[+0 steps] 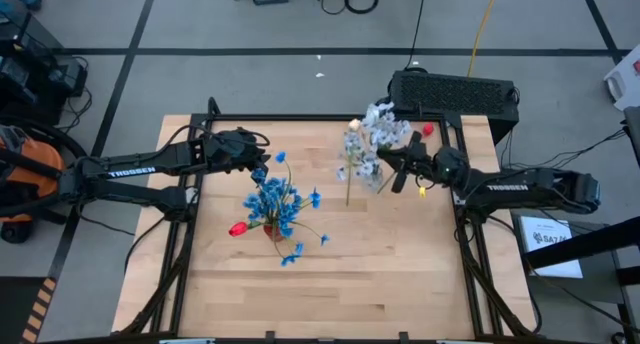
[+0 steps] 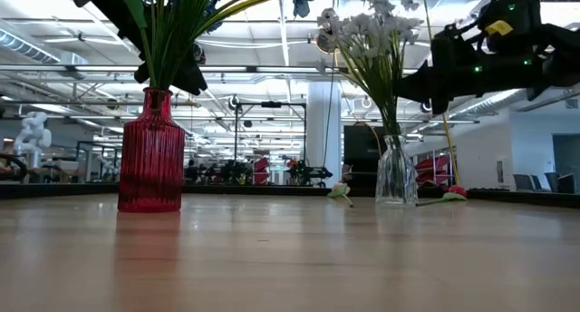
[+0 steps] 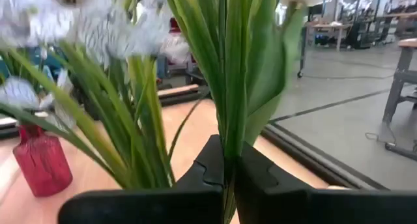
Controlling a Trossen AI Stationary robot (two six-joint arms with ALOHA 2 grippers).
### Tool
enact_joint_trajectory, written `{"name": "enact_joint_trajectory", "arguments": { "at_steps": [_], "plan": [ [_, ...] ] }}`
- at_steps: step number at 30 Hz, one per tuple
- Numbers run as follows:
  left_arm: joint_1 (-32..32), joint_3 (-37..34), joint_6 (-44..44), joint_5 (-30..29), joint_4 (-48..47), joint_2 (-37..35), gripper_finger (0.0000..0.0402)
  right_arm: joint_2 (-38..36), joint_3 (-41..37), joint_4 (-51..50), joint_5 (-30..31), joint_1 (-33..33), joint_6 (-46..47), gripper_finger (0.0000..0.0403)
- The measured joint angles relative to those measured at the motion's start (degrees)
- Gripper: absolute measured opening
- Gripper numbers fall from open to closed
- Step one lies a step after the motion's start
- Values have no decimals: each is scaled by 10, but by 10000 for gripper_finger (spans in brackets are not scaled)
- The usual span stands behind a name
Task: Sort flowers into vase by color
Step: Put the white flowers into the transparent vase
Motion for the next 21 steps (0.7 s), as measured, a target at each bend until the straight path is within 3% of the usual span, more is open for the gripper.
{"name": "enact_joint_trajectory", "arguments": {
  "at_steps": [12,17,21],
  "plan": [
    [0,0,0,0,0,0,121,57,0,12,1,8,7,5],
    [0,0,0,0,0,0,121,47,0,9,1,8,12,38],
    [0,0,0,0,0,0,121,25,13,-48,0,8,24,71]
  ]
}}
